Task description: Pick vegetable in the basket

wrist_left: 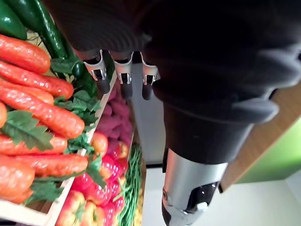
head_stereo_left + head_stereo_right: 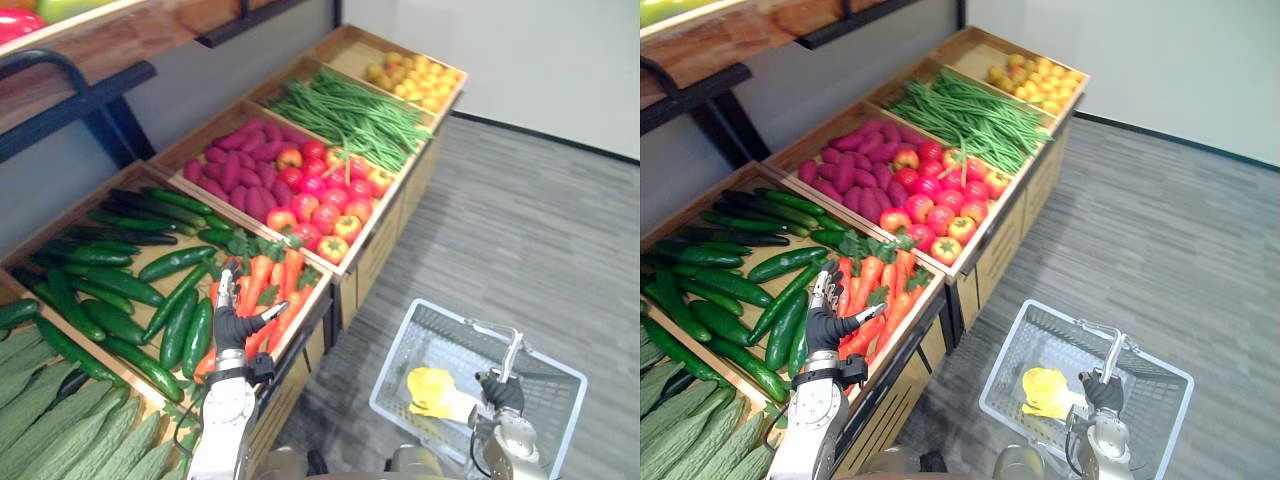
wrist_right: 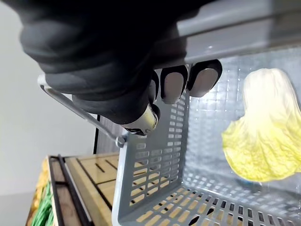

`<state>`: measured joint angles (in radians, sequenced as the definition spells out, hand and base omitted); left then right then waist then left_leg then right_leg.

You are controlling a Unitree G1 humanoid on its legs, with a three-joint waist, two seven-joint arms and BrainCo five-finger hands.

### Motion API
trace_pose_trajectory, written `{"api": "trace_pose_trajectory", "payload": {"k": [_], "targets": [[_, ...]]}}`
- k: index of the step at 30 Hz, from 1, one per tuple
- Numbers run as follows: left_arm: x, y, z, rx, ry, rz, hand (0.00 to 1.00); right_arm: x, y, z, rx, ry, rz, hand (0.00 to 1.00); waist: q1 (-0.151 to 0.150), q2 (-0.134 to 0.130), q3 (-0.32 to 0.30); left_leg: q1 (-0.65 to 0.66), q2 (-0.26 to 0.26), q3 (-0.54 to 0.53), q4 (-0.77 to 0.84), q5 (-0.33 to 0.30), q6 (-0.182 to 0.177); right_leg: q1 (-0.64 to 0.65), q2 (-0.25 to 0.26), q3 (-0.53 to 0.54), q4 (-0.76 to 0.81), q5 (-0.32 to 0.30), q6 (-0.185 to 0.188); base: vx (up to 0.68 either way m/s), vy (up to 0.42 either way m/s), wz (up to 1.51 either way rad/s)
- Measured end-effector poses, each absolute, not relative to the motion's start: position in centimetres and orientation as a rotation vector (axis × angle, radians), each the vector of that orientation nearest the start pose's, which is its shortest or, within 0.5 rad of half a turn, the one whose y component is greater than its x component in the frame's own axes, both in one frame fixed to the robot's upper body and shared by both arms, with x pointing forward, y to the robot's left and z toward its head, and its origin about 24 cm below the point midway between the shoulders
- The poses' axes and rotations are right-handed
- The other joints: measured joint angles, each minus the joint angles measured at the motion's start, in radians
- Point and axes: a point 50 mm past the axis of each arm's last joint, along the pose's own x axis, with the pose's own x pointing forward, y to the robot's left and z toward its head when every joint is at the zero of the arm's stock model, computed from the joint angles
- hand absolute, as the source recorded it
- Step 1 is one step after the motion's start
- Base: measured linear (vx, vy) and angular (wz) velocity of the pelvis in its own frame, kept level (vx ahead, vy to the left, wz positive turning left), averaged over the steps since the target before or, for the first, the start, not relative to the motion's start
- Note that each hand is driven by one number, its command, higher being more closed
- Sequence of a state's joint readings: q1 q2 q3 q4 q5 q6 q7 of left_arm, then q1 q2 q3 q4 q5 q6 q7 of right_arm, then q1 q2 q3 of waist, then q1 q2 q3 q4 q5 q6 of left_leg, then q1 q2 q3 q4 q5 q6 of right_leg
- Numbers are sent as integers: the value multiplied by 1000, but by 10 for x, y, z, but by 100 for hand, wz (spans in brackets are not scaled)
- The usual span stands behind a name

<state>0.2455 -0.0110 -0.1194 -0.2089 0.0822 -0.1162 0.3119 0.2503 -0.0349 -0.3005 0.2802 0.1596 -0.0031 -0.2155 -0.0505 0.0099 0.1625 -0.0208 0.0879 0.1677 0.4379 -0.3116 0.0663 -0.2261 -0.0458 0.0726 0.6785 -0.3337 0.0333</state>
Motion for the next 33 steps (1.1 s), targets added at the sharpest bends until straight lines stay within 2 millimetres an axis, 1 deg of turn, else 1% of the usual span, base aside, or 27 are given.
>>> {"api": "trace_pose_trajectory", "payload": {"k": [1,2,3,4,6,7,8,9,10,11,12,13,14,15,17,19,21,22,24,26,27,28,29,30,32,33], "targets": [[204,147,53,30,-118,258,0,141,-250,-67,88,500,-636,100,0,-16,-2,-6,11,-52,33,-30,-56,-18,20,98,-93,27,35,301,-343,155],[204,147,56,33,-130,257,0,136,-249,-69,95,508,-644,100,1,-36,-5,-22,7,-75,60,-50,-86,-16,14,133,-157,73,40,334,-483,171],[204,145,56,36,-128,257,0,125,-250,-75,100,542,-660,100,7,-45,-2,-39,24,-143,106,-87,-129,-15,13,91,-130,118,72,255,-401,120],[203,144,55,33,-125,255,0,123,-251,-76,103,547,-666,100,15,-29,-11,-39,37,-153,98,-85,-132,-14,19,73,-124,106,59,267,-461,126],[205,134,58,26,-137,215,0,125,-255,-73,92,535,-663,100,34,-3,-16,-62,65,-210,52,-49,-173,-16,20,-18,-122,84,25,153,-305,94],[205,131,59,21,-140,210,0,125,-255,-73,94,534,-662,100,37,1,-17,-67,70,-215,39,-34,-181,-15,16,-39,-124,83,22,91,-258,104],[207,127,60,6,-147,200,0,125,-255,-74,98,536,-666,100,37,2,-18,-79,73,-214,13,3,-177,-4,-1,-85,-136,85,20,51,-187,91],[207,124,61,-2,-150,196,0,123,-256,-75,100,542,-669,100,37,2,-18,-85,80,-200,5,22,-171,7,-10,-112,-149,87,16,56,-230,127],[209,122,63,-5,-159,187,0,116,-257,-79,120,565,-702,100,35,1,-18,-94,101,-135,-2,47,-149,36,-29,-165,-182,93,8,24,-179,130],[210,123,65,-6,-168,191,0,105,-260,-84,134,596,-734,100,34,2,-17,-95,136,-22,4,51,-133,64,-42,-213,-205,95,4,16,-140,127],[211,123,66,-6,-171,193,0,101,-260,-87,134,612,-739,100,33,2,-18,-94,157,43,8,51,-129,75,-48,-234,-213,95,3,-30,-51,105],[212,124,67,-6,-176,194,0,96,-261,-89,139,628,-749,100,36,-4,-15,-87,185,131,11,58,-116,92,-64,-263,-220,96,3,-52,11,78],[212,124,67,-5,-176,195,0,94,-263,-90,143,628,-762,100,36,-6,-15,-86,203,190,13,70,-105,100,-76,-278,-227,99,4,-72,31,60],[212,124,67,1,-178,195,0,93,-263,-90,145,628,-768,100,38,-5,-15,-87,203,199,12,75,-113,100,-81,-279,-231,103,9,-92,99,34],[213,127,68,35,-188,194,0,93,-259,-95,164,649,-769,100,41,-10,-17,-92,171,190,-18,83,-128,116,-90,-276,-275,126,32,-86,130,22],[214,133,69,93,-201,197,0,90,-257,-99,172,669,-769,100,41,-13,-22,-92,159,191,-30,85,-132,131,-90,-264,-314,141,36,-47,114,17],[218,141,70,194,-215,206,0,90,-255,-101,181,680,-765,100,41,-33,-34,-92,140,191,-59,98,-135,134,-95,-254,-347,168,46,-7,111,5],[219,143,71,235,-220,203,0,90,-255,-101,182,679,-763,100,41,-38,-37,-92,137,191,-67,105,-133,134,-95,-250,-354,175,49,32,68,-1],[227,149,71,378,-236,187,0,89,-254,-103,186,688,-748,100,36,-59,-58,-85,111,191,-110,133,-134,136,-96,-214,-384,188,46,48,53,6],[232,157,67,484,-227,182,0,84,-253,-108,191,719,-750,100,34,-68,-69,-63,87,191,-152,159,-134,152,-95,-184,-414,196,47,80,29,10],[235,161,63,552,-211,176,0,82,-252,-110,193,732,-749,100,23,-69,-71,-43,80,192,-175,168,-135,170,-95,-173,-431,198,49,81,12,8],[235,163,61,585,-202,169,0,82,-252,-111,194,735,-748,100,18,-69,-73,-35,77,193,-187,172,-138,176,-95,-167,-437,199,49,59,1,0],[237,168,56,668,-185,154,0,82,-254,-111,195,733,-739,100,11,-66,-79,-25,71,194,-205,179,-140,176,-94,-154,-441,199,49,38,-9,-6],[239,170,54,707,-177,141,0,82,-255,-111,192,734,-737,100,10,-65,-79,-21,69,194,-215,184,-139,176,-94,-150,-443,200,48,40,-14,-6],[243,181,47,887,-146,90,0,85,-258,-113,177,744,-718,100,4,-58,-82,1,66,197,-262,213,-142,175,-82,-127,-472,226,34,29,-15,-8],[244,183,45,928,-139,76,0,86,-258,-112,172,743,-710,100,2,-58,-82,2,65,199,-272,221,-142,173,-79,-123,-477,231,30,5,-19,-9]]}}
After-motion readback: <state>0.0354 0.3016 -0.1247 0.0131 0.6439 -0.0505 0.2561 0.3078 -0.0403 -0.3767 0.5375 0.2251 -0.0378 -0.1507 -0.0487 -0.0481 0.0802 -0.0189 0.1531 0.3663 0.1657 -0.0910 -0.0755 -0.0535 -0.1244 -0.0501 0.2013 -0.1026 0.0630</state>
